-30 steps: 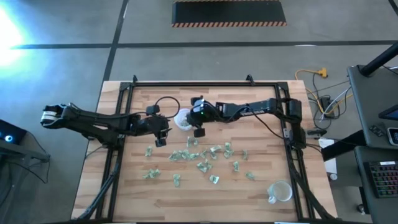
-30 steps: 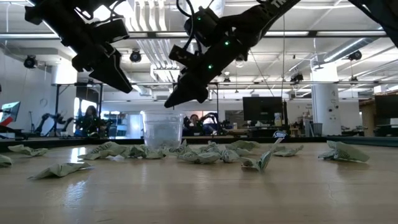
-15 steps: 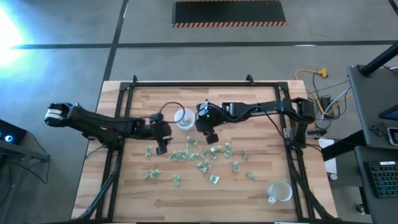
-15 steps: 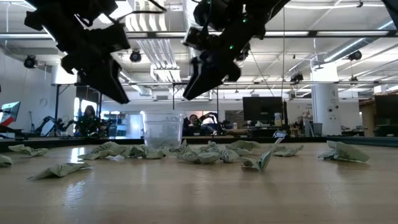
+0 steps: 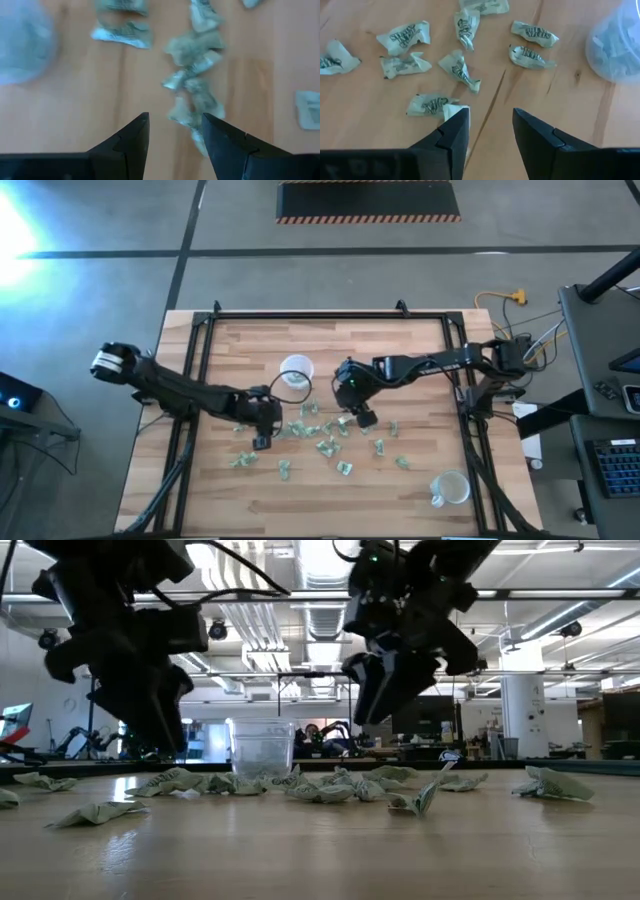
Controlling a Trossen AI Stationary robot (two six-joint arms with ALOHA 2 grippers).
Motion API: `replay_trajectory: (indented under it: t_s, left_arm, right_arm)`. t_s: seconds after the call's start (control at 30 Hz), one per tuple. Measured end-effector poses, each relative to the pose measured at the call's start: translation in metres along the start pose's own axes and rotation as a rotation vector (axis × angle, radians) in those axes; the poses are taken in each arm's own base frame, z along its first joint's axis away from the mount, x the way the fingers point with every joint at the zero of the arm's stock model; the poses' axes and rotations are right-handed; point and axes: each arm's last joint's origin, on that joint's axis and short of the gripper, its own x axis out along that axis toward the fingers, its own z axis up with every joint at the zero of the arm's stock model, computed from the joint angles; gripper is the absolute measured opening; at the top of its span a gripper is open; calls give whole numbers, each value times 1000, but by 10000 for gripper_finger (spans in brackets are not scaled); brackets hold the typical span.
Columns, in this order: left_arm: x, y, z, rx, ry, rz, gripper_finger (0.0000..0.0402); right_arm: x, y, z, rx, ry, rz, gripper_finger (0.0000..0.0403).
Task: Pick and place Stevia / Truvia into bins
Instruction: Put the stevia packet into the transparent container
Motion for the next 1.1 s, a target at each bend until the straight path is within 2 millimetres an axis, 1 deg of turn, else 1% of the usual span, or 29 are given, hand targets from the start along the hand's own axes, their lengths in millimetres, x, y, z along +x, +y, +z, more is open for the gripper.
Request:
replay_trajectory:
  t_s: [0.17, 0.37, 0.47, 0.57, 0.7, 0.87, 0.93, 1.1]
  left_arm:
    - [12, -6, -3, 4, 32, -5, 164]
    - [24, -9, -3, 24, 62, 1, 164]
    - [26, -9, -4, 35, 69, 4, 158]
    - [26, -9, -4, 54, 69, 9, 132]
    - [22, -8, -3, 62, 50, 4, 79]
    - [13, -8, 1, 106, 9, 3, 12]
    - [9, -7, 1, 117, -6, 18, 5]
    - [5, -5, 2, 147, -30, 63, 2]
  right_arm:
    - [-2, 9, -20, 22, -29, -12, 130]
    - [-16, 19, -35, 44, -86, -38, 121]
    - [-26, 22, -38, 39, -132, -56, 118]
    - [-35, 25, -39, 43, -184, -75, 114]
    - [-45, 27, -39, 39, -223, -89, 108]
    - [-47, 29, -39, 39, -230, -89, 101]
    - [-45, 29, -39, 38, -230, -88, 98]
    - [-40, 28, -41, 41, -210, -81, 91]
